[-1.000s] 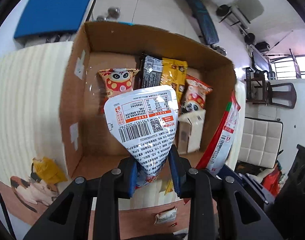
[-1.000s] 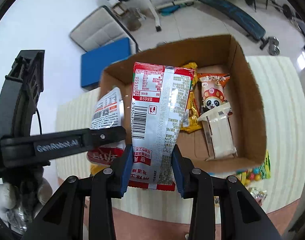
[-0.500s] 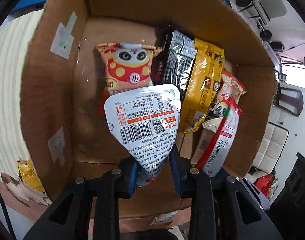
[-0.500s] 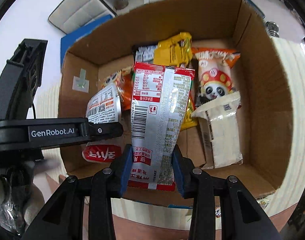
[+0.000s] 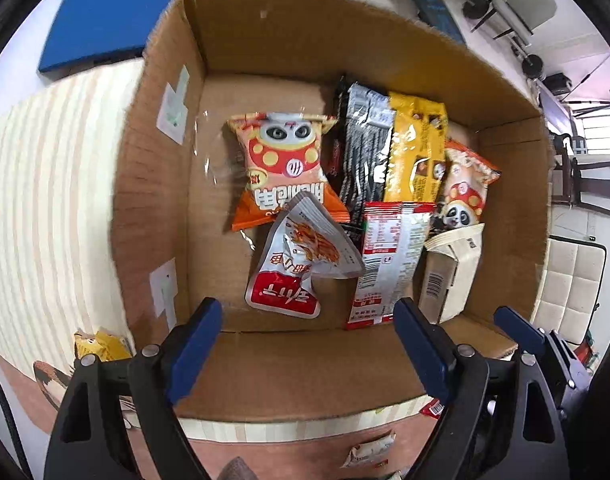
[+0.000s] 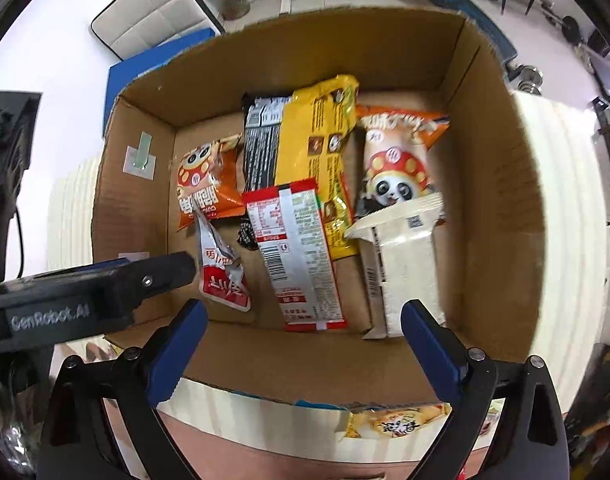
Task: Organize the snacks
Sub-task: 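Move both grippers back to the table while the right gripper grasps the white bread packet, then grasp the yellow bag with the left gripper while the right gripper holds the white packet, then carry the yellow bag and white packet into the box and open both grippers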
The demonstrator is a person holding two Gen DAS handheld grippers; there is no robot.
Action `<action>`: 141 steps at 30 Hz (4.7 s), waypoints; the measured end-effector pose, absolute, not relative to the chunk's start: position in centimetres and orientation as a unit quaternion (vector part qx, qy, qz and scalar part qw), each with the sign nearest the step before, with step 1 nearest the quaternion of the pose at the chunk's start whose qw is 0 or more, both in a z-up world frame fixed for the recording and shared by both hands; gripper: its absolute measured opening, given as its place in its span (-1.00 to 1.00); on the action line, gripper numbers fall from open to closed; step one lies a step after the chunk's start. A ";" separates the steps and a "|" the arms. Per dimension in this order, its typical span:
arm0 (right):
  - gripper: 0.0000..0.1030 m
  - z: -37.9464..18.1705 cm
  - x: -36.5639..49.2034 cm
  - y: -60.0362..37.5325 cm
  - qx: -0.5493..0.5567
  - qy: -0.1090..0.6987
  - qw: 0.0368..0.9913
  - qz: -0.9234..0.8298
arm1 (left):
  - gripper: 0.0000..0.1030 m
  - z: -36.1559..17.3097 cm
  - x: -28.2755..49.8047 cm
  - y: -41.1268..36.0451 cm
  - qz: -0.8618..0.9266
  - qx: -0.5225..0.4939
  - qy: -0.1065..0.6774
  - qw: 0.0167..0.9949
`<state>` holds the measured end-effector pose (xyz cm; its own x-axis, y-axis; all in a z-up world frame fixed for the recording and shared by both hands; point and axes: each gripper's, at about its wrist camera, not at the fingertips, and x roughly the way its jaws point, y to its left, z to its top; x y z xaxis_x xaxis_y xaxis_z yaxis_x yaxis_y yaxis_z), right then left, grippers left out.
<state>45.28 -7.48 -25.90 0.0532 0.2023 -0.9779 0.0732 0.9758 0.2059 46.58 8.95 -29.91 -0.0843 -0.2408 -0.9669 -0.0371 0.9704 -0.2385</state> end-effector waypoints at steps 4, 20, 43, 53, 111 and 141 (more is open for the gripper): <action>0.94 -23.8 44.5 -7.6 0.090 0.667 0.739 0.035 | 0.70 -27.2 45.4 9.4 -0.073 -0.079 0.699 0.707; 0.94 -20.7 31.7 -9.6 0.128 0.652 0.747 0.028 | 0.70 -23.1 32.9 9.9 -0.060 -0.061 0.641 0.763; 0.48 -37.5 16.2 -8.4 0.035 0.781 0.624 -0.022 | 0.70 -37.5 18.2 10.3 -0.010 -0.030 0.749 0.662; 0.46 -33.7 19.5 -7.0 0.080 0.748 0.658 0.025 | 0.70 -33.4 23.7 19.1 0.056 -0.155 0.719 0.675; 0.46 -16.7 32.3 -6.6 0.162 0.622 0.761 0.088 | 0.03 -18.7 35.0 13.9 -0.067 -0.110 0.628 0.768; 0.84 -27.1 45.3 -9.2 0.086 0.702 0.707 0.007 | 0.63 -32.2 45.5 10.9 -0.036 -0.063 0.747 0.661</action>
